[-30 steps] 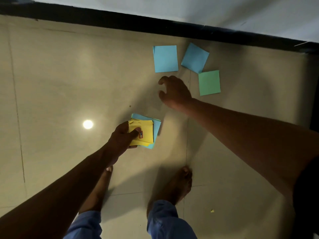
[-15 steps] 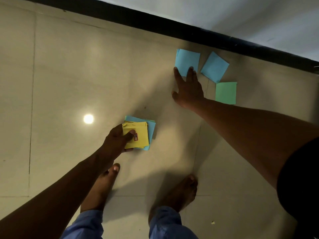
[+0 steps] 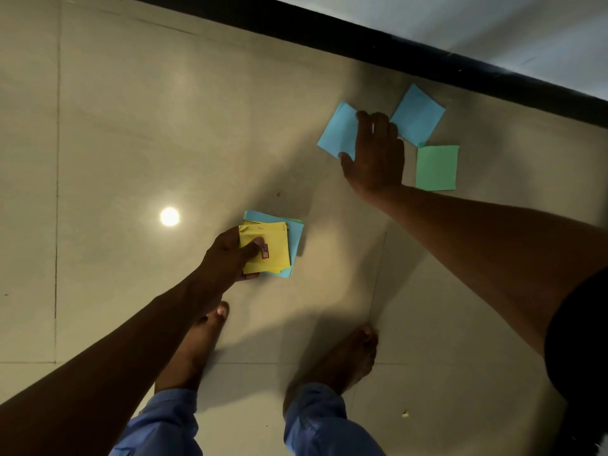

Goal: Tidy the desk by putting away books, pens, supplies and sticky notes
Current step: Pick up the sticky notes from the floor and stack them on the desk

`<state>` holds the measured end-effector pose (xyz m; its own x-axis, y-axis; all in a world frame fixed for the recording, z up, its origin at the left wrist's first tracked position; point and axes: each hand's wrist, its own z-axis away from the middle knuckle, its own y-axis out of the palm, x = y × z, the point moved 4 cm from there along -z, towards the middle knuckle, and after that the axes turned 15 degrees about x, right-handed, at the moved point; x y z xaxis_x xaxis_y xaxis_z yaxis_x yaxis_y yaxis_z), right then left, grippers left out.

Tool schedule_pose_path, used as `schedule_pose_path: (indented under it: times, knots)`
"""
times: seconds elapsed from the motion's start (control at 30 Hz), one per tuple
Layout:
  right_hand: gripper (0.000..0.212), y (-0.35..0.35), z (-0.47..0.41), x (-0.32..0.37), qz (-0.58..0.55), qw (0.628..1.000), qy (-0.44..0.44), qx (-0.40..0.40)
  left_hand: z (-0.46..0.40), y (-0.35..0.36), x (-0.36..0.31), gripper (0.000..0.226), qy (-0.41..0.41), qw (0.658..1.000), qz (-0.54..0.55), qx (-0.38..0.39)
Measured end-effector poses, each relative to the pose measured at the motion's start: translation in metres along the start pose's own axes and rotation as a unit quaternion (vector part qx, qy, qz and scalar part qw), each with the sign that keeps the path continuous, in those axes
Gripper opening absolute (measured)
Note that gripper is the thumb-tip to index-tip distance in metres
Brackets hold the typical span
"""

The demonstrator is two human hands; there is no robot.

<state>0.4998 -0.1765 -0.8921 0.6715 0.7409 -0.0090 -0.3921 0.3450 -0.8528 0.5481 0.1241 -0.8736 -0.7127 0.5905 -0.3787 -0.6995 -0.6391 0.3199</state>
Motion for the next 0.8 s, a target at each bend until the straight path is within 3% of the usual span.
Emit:
schedule_pose_path:
  times: [0.13, 0.4, 0.5, 0.63, 0.7, 0.8]
  knots:
    - [0.094, 0.002, -0.014, -0.004, -0.076, 0.994, 0.018, 0.075, 0.001, -0.006, 0.001, 0.037, -0.004, 1.000, 0.001, -0.007]
    - [0.111, -0.012, -0.028, -0.015, 0.003, 0.981, 0.123, 0.149, 0.003, -0.006, 0.001, 0.039, 0.012, 1.000, 0.021, 0.004]
    - [0.092, -0.005, -0.021, -0.028, -0.060, 0.978, 0.120, 0.158, 0.001, -0.001, -0.003, 0.034, 0.025, 0.999, 0.037, 0.011]
    - [0.039, 0.009, -0.002, -0.040, -0.207, 0.968, 0.104, 0.098, -0.001, 0.005, -0.007, 0.022, 0.023, 0.998, 0.049, 0.019]
    - [0.023, 0.016, 0.014, -0.040, -0.317, 0.933, 0.139, 0.103, -0.003, 0.006, -0.008, 0.023, 0.018, 0.998, 0.060, 0.024]
    - [0.016, 0.031, 0.047, -0.038, -0.534, 0.809, 0.206, 0.129, -0.005, 0.015, -0.010, 0.029, 0.002, 0.995, 0.097, 0.029]
